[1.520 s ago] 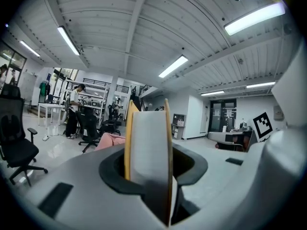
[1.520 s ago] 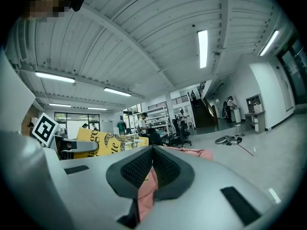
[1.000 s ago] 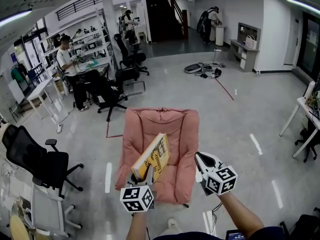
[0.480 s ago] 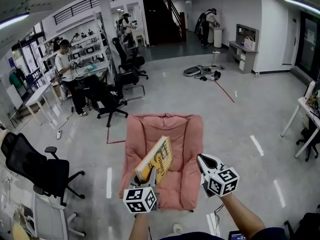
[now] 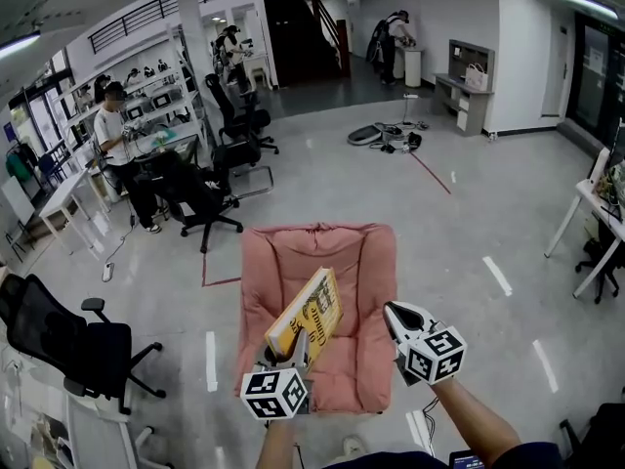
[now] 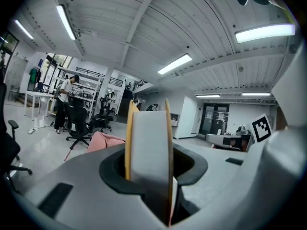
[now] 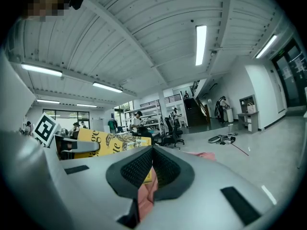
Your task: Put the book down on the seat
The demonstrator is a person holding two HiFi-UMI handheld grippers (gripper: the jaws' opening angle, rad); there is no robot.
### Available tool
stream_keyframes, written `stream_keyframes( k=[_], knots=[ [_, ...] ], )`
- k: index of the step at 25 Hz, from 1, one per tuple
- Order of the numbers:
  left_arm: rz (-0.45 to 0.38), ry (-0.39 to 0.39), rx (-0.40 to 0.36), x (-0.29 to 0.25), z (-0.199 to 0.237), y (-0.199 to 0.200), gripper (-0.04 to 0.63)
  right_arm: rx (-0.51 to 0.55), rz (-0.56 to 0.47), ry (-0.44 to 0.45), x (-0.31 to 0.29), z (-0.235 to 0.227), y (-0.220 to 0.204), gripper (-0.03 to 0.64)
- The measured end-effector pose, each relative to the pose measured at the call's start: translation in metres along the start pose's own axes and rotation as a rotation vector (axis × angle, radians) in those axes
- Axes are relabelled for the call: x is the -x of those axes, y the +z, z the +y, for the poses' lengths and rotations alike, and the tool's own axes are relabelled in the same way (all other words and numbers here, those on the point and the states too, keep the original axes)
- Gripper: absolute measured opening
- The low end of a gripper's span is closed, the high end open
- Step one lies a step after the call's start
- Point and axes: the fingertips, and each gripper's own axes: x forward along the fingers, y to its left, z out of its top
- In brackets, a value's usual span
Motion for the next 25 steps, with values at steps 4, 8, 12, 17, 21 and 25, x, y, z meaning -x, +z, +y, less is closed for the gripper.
stream_keyframes(
  k=[4,8,12,17,21,25],
  knots=[
    [0.013,0.004,-0.004,-0.005,0.003,-0.004,0.149,0.000,0.009,0.004,-0.003,0.005,-0.003,0.020],
    [0.020,0.012,-0.006,-0.010,0.007,-0.005,0.149,0.000,0.014,0.014,-0.008,0.007,-0.003,0.020],
    [0.035,0.013,-0.010,-0.018,0.005,-0.010,0.149,0.000,0.022,0.027,-0.010,0.008,-0.007,0.020],
    [0.060,0.027,-0.014,-0.030,-0.003,-0.017,0.149,-0.015,0.040,0.043,-0.010,-0.002,-0.013,0.020],
    [0.067,0.030,-0.012,-0.041,-0.006,-0.020,0.149,-0.014,0.046,0.062,-0.014,-0.007,-0.014,0.020],
    [0.083,0.036,-0.017,-0.057,-0.017,-0.026,0.149,-0.021,0.062,0.072,-0.016,-0.022,-0.018,0.020]
  ],
)
